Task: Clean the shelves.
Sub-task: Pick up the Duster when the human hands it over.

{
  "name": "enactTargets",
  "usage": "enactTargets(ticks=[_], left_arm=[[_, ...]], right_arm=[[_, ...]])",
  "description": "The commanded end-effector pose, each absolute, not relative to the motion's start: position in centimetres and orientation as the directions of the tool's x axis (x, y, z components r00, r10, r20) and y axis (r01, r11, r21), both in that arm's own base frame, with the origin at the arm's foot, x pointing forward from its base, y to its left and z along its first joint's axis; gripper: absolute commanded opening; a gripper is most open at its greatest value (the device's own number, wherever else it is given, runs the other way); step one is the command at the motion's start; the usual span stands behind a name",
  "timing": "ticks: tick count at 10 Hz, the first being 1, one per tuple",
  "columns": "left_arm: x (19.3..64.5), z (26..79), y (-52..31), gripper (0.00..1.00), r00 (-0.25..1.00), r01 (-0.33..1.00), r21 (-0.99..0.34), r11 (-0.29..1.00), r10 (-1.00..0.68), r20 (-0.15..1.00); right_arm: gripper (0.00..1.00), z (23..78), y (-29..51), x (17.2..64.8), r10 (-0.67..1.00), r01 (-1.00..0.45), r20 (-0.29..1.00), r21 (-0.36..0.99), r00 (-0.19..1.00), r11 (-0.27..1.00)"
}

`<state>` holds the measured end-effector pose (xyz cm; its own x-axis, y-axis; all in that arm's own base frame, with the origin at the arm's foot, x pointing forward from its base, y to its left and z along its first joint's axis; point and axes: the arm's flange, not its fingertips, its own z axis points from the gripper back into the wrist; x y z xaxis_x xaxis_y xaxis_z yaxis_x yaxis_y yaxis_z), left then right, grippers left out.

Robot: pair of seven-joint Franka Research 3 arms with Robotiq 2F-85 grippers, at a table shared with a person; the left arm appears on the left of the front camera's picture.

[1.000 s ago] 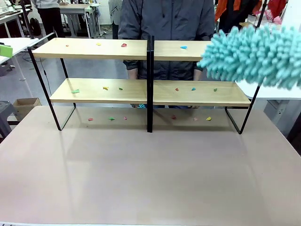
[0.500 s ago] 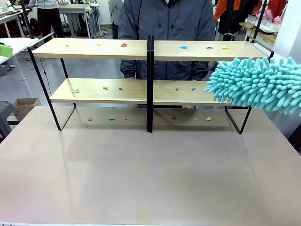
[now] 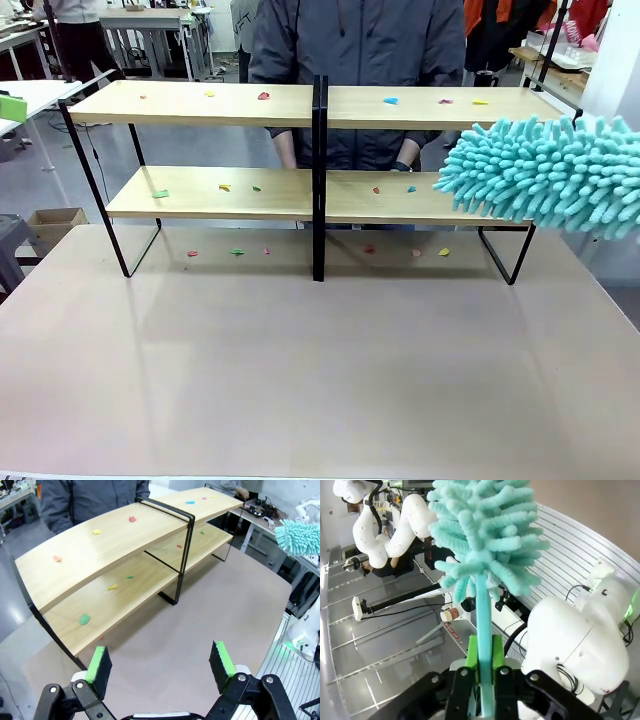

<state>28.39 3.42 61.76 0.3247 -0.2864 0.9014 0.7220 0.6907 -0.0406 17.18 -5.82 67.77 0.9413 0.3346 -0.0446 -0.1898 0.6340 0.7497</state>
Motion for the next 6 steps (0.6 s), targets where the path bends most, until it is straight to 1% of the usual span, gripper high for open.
enactTargets(ticks=[1,6], left_arm=[[28.52,61.63,3.37,1.00,0.325,0.726,-0.046,0.686,-0.284,0.902],[28.52,61.63,3.37,1.00,0.325,0.726,-0.046,0.686,-0.284,0.902]], right_arm=[[0.00,68.82,-5.54,17.01,0.330,-0.182,-0.043,0.763,0.943,0.620],[0.00,68.82,-5.54,17.01,0.330,-0.182,-0.043,0.763,0.943,0.620]])
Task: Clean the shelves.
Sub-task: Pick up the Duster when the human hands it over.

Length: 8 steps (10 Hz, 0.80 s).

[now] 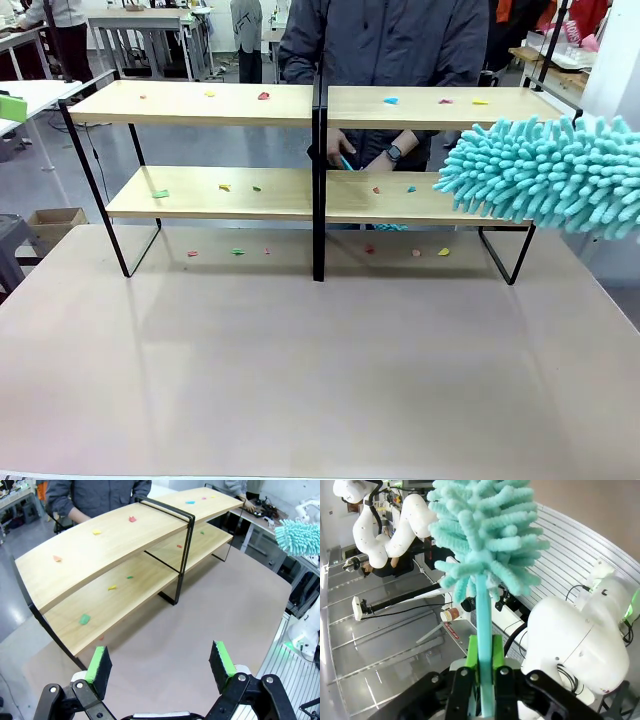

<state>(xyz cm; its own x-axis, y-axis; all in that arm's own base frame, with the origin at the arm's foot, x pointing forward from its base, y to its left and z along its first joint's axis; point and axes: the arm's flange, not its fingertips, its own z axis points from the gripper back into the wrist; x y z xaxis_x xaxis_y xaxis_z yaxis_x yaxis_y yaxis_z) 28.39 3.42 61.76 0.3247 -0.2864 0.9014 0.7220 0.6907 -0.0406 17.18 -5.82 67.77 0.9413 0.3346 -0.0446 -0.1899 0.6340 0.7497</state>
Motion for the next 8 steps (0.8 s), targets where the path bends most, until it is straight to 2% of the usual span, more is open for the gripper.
enactTargets(ticks=[1,3,4,5,6,8], left_arm=[[28.5,61.6,3.4,1.00,0.325,0.726,-0.046,0.686,-0.284,0.902],[28.5,61.6,3.4,1.00,0.325,0.726,-0.046,0.686,-0.284,0.902],[28.5,61.6,3.4,1.00,0.325,0.726,-0.046,0.686,-0.284,0.902],[28.5,61.6,3.4,1.00,0.325,0.726,-0.046,0.686,-0.284,0.902],[28.5,61.6,3.4,1.00,0.325,0.726,-0.046,0.686,-0.284,0.902],[28.5,61.6,3.4,1.00,0.325,0.726,-0.046,0.686,-0.284,0.902]], right_arm=[[0.00,68.8,-5.5,17.0,0.330,-0.182,-0.043,0.763,0.943,0.620],[0.00,68.8,-5.5,17.0,0.330,-0.182,-0.043,0.763,0.943,0.620],[0.12,67.8,-5.8,17.2,0.335,-0.190,-0.045,0.750,0.941,0.634],[0.12,68.9,-7.8,16.8,0.230,-0.205,0.070,0.740,0.971,0.641],[0.12,70.0,-9.9,16.6,0.118,-0.242,0.213,0.778,0.970,0.581],[0.12,70.6,-10.8,16.3,0.056,-0.322,0.348,0.783,0.936,0.532]])
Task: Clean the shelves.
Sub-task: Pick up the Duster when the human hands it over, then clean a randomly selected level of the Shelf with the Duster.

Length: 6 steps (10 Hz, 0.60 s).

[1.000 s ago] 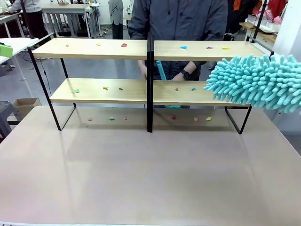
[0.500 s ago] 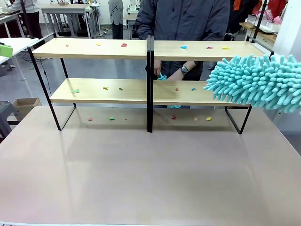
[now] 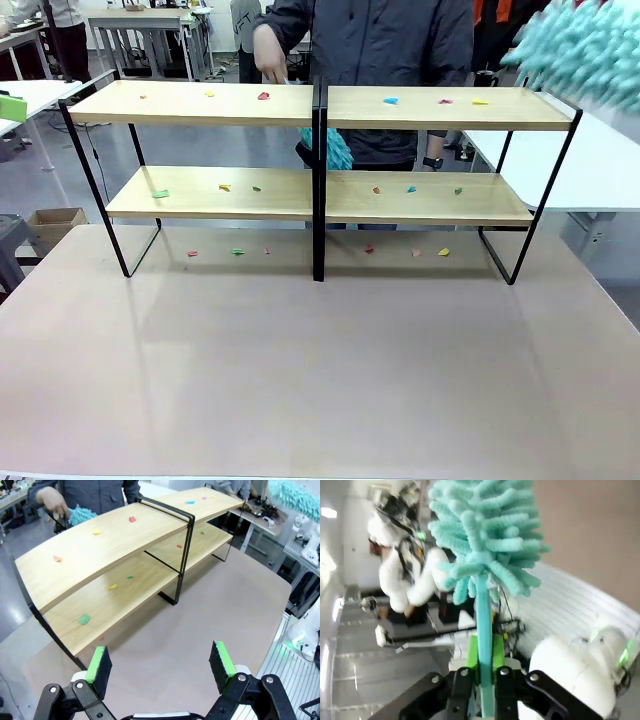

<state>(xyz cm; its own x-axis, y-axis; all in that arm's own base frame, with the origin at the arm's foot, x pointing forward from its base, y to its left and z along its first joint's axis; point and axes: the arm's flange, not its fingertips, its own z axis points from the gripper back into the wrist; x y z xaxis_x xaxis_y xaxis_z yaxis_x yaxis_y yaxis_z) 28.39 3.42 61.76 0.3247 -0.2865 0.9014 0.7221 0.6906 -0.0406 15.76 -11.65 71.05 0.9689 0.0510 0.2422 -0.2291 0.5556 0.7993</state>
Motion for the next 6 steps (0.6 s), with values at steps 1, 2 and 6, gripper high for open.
enactTargets(ticks=[1,2,6], left_arm=[[28.5,61.6,3.4,1.00,0.325,0.726,-0.046,0.686,-0.284,0.902],[28.5,61.6,3.4,1.00,0.325,0.726,-0.046,0.686,-0.284,0.902],[28.5,61.6,3.4,1.00,0.325,0.726,-0.046,0.686,-0.284,0.902]], right_arm=[[0.12,70.1,-10.2,16.6,0.070,-0.320,0.335,0.788,0.939,0.526],[0.12,71.1,-11.6,15.8,0.051,-0.229,0.242,0.799,0.969,0.556],[0.12,71.1,-11.6,15.8,0.051,-0.229,0.242,0.799,0.969,0.556]])
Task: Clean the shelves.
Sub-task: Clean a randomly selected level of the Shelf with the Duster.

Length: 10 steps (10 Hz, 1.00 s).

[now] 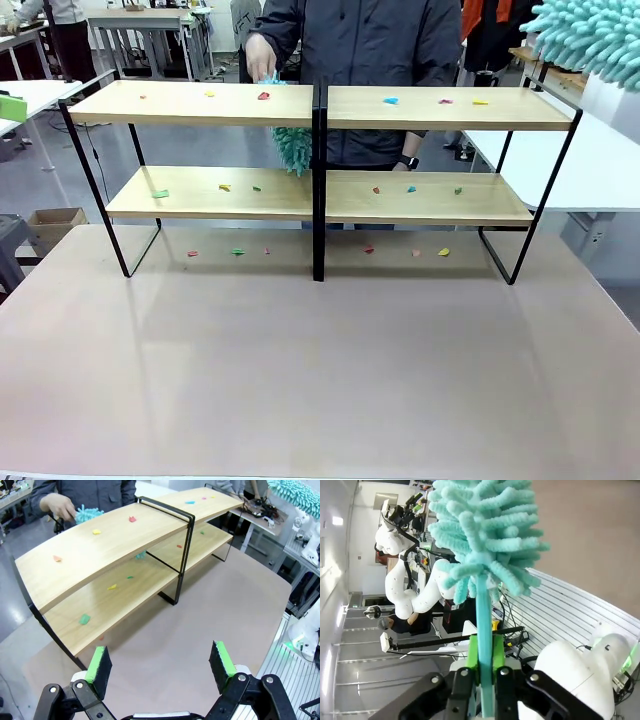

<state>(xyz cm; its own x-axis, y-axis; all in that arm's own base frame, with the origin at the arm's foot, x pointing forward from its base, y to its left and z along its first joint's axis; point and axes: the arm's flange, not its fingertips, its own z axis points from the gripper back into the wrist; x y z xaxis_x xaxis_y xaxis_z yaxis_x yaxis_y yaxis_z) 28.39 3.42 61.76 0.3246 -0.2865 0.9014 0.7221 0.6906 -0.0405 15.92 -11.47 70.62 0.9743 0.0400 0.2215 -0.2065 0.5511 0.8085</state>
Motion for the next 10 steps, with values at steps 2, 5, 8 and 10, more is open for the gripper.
enactTargets(ticks=[2,5,8,10], left_arm=[[28.5,61.6,3.4,1.00,0.325,0.726,-0.046,0.686,-0.284,0.902],[28.5,61.6,3.4,1.00,0.325,0.726,-0.046,0.686,-0.284,0.902],[28.5,61.6,3.4,1.00,0.325,0.726,-0.046,0.686,-0.284,0.902],[28.5,61.6,3.4,1.00,0.325,0.726,-0.046,0.686,-0.284,0.902]], right_arm=[[0.12,71.1,-11.6,15.8,0.051,-0.229,0.242,0.799,0.969,0.556],[0.12,71.1,-11.6,15.8,0.051,-0.229,0.242,0.799,0.969,0.556],[0.12,70.3,-9.0,16.4,0.052,-0.223,0.240,0.771,0.969,0.597],[0.12,68.7,0.0,20.5,0.225,-0.303,0.205,0.696,0.953,0.651]])
